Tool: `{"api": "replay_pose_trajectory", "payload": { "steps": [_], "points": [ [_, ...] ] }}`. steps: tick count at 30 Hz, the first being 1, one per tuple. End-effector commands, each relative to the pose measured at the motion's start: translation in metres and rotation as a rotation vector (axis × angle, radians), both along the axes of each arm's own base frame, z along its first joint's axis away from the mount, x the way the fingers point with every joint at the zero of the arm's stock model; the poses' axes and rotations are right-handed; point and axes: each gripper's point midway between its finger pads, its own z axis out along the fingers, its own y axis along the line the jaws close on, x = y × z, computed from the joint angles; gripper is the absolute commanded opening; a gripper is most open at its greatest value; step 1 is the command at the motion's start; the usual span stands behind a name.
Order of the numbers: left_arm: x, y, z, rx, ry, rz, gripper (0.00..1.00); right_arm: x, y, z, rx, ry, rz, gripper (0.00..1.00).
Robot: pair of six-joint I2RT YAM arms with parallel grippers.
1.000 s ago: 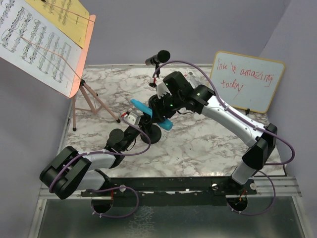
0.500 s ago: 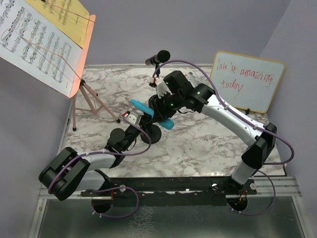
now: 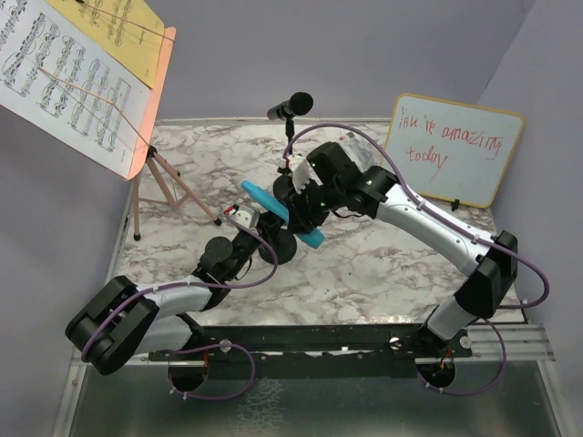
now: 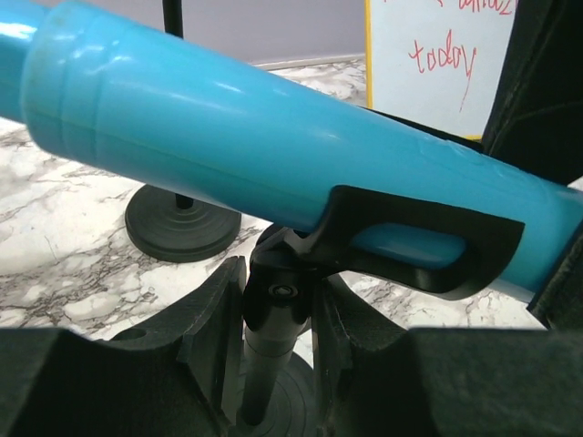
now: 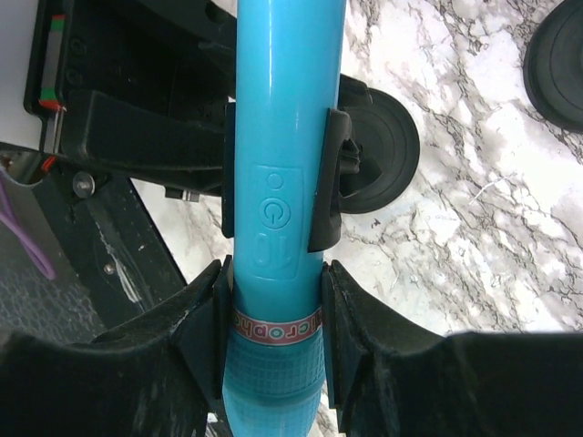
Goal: Pack up the instrument practice props
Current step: Remove the microphone from the microphone stand.
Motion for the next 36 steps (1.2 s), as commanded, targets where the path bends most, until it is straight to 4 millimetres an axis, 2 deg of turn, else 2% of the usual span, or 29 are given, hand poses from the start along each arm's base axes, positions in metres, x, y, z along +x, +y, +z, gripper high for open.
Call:
{"api": "replay_pose_trajectory", "payload": {
  "steps": [1,12,23,36],
  "points": [
    [0.030,0.069,-0.024,0.011,0.103,0.380,0.00,-0.064,-0.054,-0.026,-0.167,0.208,0.060,0.00],
    [0.032,0.093,-0.022,-0.020,0.115,0.478,0.00,-0.087,-0.083,-0.044,-0.201,0.231,0.032,0.00],
    [0.031,0.107,-0.016,0.001,0.096,0.530,0.00,-0.098,-0.103,-0.065,-0.247,0.229,0.027,0.00],
    [0.032,0.112,-0.017,0.000,0.101,0.543,0.00,-0.093,-0.109,-0.063,-0.235,0.168,0.003,0.00]
  ]
}}
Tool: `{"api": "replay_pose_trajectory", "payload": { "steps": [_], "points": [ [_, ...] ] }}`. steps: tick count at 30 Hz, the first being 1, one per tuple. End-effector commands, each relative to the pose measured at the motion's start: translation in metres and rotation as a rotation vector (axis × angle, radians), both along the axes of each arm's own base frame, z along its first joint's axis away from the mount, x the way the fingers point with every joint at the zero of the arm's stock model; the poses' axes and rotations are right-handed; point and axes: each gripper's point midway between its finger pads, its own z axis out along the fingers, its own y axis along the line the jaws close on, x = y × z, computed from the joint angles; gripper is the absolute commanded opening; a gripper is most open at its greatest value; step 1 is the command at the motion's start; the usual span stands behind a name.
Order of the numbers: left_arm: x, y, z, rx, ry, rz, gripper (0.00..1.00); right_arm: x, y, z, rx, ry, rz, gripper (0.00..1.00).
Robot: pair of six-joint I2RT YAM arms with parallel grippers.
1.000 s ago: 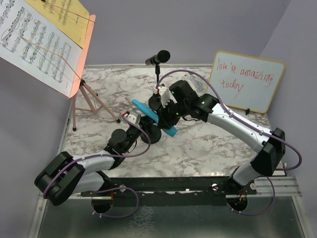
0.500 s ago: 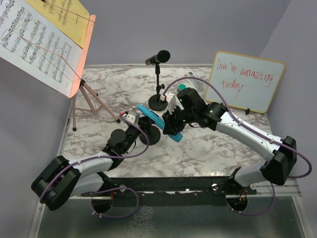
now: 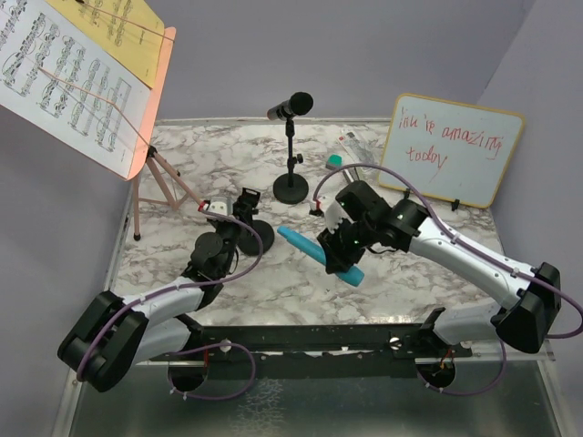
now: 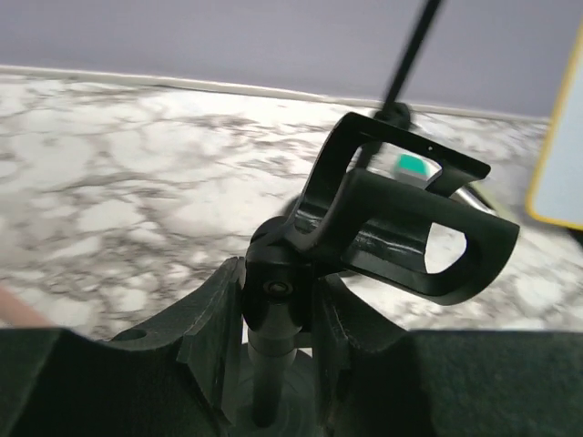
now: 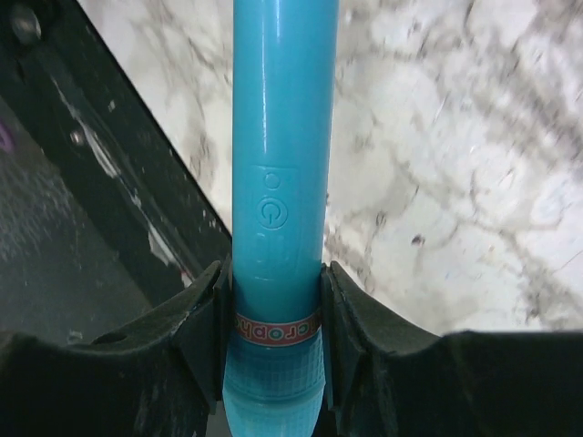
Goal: Pack up the instrument practice props
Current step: Remove the microphone from the microphone stand, then place the microphone at the center of the board.
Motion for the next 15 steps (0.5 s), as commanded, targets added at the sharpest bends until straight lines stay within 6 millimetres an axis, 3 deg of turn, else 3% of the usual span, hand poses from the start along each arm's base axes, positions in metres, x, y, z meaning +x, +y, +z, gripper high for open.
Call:
{"api": "replay_pose_trajectory", "payload": {
  "steps": [1,5,8,15],
  "points": [
    [0.008,0.050,-0.022,0.043,0.067,0.236,0.00,-0.025,-0.027,-0.018,-0.119,0.100,0.003,0.00],
    [0.008,0.044,-0.021,0.042,0.063,0.202,0.00,-0.010,-0.027,-0.018,-0.107,0.062,-0.093,0.00],
    [0.008,0.037,-0.020,0.048,0.061,0.166,0.00,0.016,-0.032,-0.016,-0.069,0.016,-0.255,0.00],
    [0.003,0.008,-0.010,0.051,0.029,0.002,0.00,0.073,-0.071,-0.030,0.113,0.116,-0.741,0.00]
  ]
}}
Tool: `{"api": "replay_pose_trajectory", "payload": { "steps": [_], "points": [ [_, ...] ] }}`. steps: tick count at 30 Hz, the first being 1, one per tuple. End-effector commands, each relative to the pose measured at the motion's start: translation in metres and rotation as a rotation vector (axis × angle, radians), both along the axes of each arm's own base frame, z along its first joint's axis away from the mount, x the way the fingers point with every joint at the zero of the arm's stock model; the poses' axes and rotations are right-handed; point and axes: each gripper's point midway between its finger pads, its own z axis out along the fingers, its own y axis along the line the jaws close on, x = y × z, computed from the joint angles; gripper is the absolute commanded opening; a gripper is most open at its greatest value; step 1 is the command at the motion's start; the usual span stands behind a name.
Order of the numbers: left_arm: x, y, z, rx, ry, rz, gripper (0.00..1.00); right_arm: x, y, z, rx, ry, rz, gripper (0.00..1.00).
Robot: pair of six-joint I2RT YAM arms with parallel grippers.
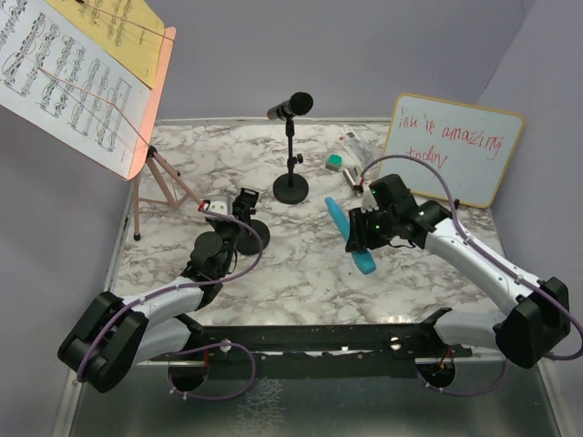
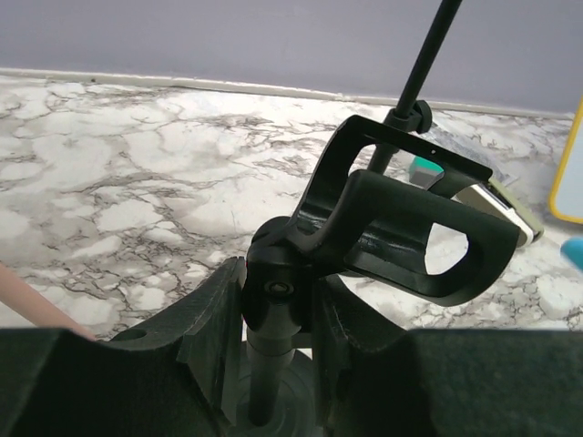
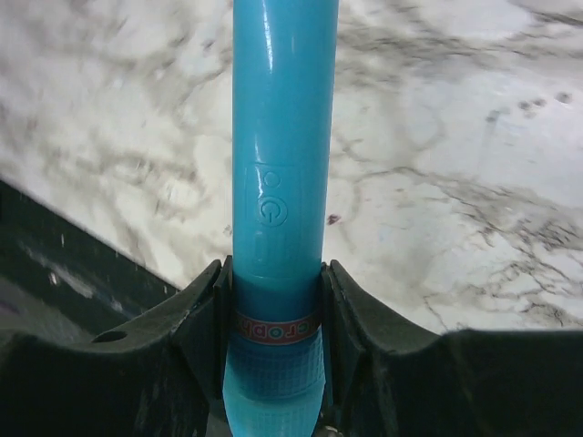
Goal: Pack up the instrument practice props
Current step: Place the microphone at the center of the board.
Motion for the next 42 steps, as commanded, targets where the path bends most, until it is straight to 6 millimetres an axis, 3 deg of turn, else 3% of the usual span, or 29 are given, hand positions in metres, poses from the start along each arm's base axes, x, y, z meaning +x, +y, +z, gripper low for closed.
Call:
{"api": "replay_pose_trajectory", "payload": {
  "steps": [1,4,8,12,19,24,33,38,42],
  "points": [
    [-0.007,-0.022,-0.004,0.021,0.018,-0.135,0.00,0.038,-0.015,-0.002,0.150,-0.010,-0.356,0.00],
    [-0.010,-0.037,0.000,0.025,0.005,-0.219,0.00,0.049,-0.029,-0.014,0.197,0.003,-0.564,0.00],
    [-0.015,-0.056,0.004,0.027,-0.004,-0.325,0.00,0.063,-0.073,-0.034,0.176,-0.013,-0.964,0.00],
    [-0.022,-0.076,0.008,0.022,-0.012,-0.440,0.00,0.066,-0.113,-0.041,0.222,-0.074,-1.315,0.00],
    [-0.028,-0.093,0.009,0.017,-0.008,-0.538,0.02,0.077,-0.161,-0.056,0.320,-0.091,-1.703,0.00],
    [-0.029,-0.103,0.005,0.015,0.010,-0.591,0.04,0.102,-0.186,-0.063,0.432,-0.104,-1.855,0.00],
    [-0.026,-0.103,0.003,0.014,0.016,-0.578,0.15,0.140,-0.220,-0.091,0.388,-0.110,-2.003,0.00],
    [-0.022,-0.097,0.004,0.009,0.014,-0.538,0.39,0.156,-0.228,-0.108,0.349,-0.112,-2.026,0.10],
    [-0.023,-0.092,0.010,0.003,-0.005,-0.515,0.49,0.167,-0.231,-0.116,0.341,-0.114,-2.026,0.20]
  ]
}}
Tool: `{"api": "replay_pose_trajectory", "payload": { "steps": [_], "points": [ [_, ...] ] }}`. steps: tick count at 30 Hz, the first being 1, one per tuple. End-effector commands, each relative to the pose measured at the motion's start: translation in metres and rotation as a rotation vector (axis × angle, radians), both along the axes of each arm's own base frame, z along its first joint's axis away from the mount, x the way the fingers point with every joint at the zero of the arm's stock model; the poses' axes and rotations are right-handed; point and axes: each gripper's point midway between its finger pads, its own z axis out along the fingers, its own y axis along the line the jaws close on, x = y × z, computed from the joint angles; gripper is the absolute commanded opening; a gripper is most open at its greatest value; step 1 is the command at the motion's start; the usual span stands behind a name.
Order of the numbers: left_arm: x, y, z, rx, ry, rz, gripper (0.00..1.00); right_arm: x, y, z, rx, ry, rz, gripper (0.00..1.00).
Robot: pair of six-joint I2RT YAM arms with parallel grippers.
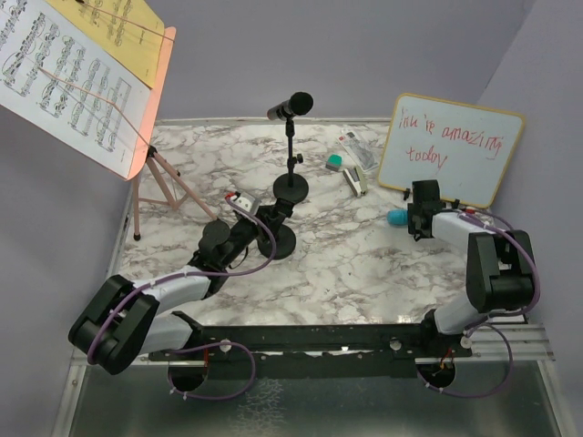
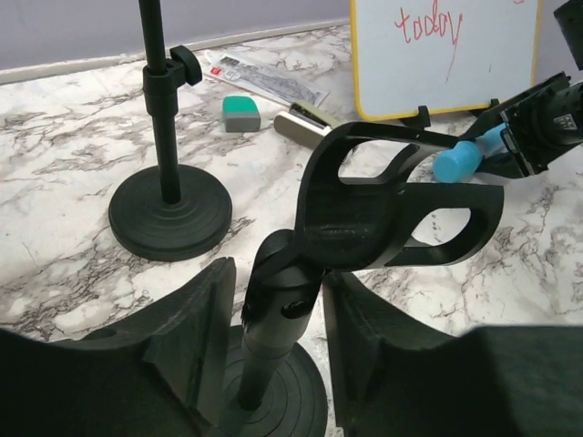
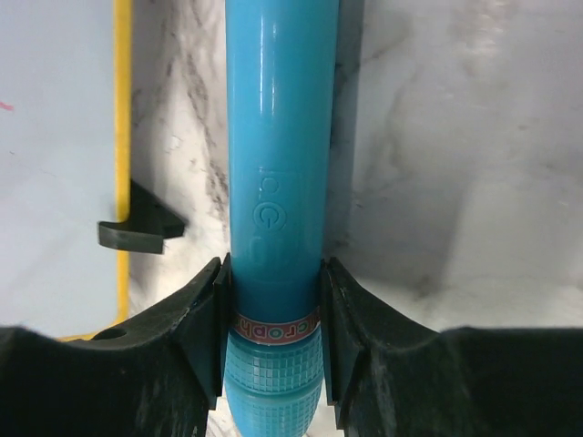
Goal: Pack up the instrument practice props
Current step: Place the microphone at the center of the board.
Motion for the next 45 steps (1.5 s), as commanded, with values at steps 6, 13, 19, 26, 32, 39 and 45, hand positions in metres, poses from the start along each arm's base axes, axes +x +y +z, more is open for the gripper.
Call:
{"api": "replay_pose_trajectory", "payload": {
  "steps": [6,13,19,26,32,39,45],
  "points": [
    [-0.001,0.011,0.022,-0.061,-0.040,0.056,0.62,0.022,-0.014,0.000,-0.037,-0.038,-0.038,0.52],
    [-0.003,0.015,0.031,-0.079,-0.052,0.072,0.67,0.026,-0.018,0.024,-0.096,-0.076,0.011,0.78],
    [-0.006,0.021,0.042,-0.102,-0.069,0.093,0.71,0.018,-0.014,0.046,-0.140,-0.104,0.117,0.87],
    [-0.010,0.027,0.054,-0.138,-0.072,0.111,0.76,0.009,0.002,0.081,-0.290,-0.182,0.416,0.92],
    [-0.012,0.029,0.060,-0.162,-0.060,0.121,0.78,0.002,0.042,0.118,-0.422,-0.367,0.793,0.94],
    [-0.019,0.024,0.067,-0.194,-0.054,0.075,0.82,-0.022,0.130,0.125,-0.448,-0.641,1.212,1.00],
    [-0.025,0.025,0.074,-0.204,-0.060,0.061,0.84,-0.046,0.220,0.131,-0.553,-0.836,1.526,0.99]
  ]
}}
